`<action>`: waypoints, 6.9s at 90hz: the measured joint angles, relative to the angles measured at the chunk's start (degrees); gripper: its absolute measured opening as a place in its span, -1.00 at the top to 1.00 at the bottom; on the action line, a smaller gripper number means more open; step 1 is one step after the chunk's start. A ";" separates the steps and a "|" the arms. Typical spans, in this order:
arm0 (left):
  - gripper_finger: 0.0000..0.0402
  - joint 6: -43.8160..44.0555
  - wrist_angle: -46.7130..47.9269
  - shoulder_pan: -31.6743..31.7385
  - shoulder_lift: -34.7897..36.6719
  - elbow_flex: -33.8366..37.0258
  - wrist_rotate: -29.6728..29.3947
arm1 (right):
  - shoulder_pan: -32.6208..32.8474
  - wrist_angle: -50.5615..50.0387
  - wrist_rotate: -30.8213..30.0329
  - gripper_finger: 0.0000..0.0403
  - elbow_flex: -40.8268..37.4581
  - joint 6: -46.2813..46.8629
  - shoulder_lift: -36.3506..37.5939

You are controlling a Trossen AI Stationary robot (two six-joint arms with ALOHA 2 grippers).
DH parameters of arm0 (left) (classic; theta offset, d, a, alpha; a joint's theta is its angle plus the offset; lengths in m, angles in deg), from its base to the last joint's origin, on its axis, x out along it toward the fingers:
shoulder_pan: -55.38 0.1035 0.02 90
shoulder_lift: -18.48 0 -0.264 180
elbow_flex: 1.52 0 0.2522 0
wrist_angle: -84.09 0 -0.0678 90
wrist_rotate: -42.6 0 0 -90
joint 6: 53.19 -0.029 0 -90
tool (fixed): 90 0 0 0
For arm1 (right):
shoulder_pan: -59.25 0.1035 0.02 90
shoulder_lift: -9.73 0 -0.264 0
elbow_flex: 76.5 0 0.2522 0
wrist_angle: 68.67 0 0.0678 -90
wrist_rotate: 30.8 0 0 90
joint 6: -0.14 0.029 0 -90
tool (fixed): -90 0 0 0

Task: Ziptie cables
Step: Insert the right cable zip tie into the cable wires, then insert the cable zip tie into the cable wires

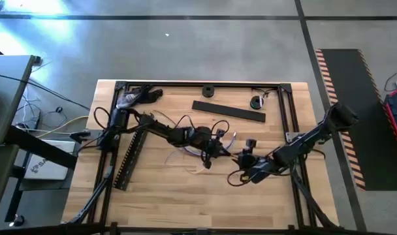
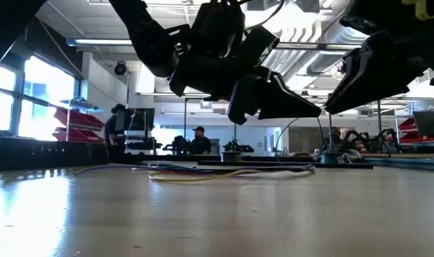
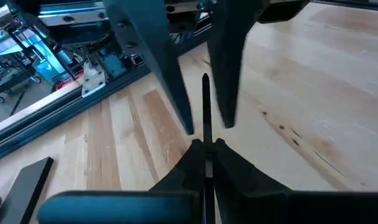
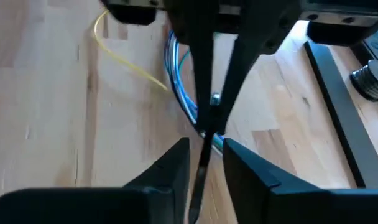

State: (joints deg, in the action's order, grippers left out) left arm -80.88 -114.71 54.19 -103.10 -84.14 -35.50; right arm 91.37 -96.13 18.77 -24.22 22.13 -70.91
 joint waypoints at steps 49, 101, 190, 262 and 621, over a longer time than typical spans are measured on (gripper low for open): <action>1.00 0.47 -0.02 0.77 0.00 -0.02 0.31 | 2.48 -7.65 0.12 0.99 1.60 11.76 0.02; 1.00 0.60 -0.27 2.21 0.00 -0.04 3.66 | 19.25 -22.00 5.43 1.00 2.38 49.81 -0.11; 0.99 -0.51 5.82 3.13 0.02 0.02 3.28 | 36.02 -37.62 30.94 1.00 16.41 78.43 -12.31; 1.00 32.81 45.64 -10.17 23.91 0.00 -35.46 | 30.58 -39.63 -8.65 -0.14 15.99 54.98 1.24; 0.86 48.21 10.41 -26.62 40.72 31.61 -60.79 | -23.65 11.98 33.04 1.00 11.81 -3.69 5.97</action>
State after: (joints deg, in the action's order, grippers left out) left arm -32.67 -104.29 27.57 -62.38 -52.53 -96.29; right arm 67.72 -84.15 51.81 -12.41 18.45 -64.94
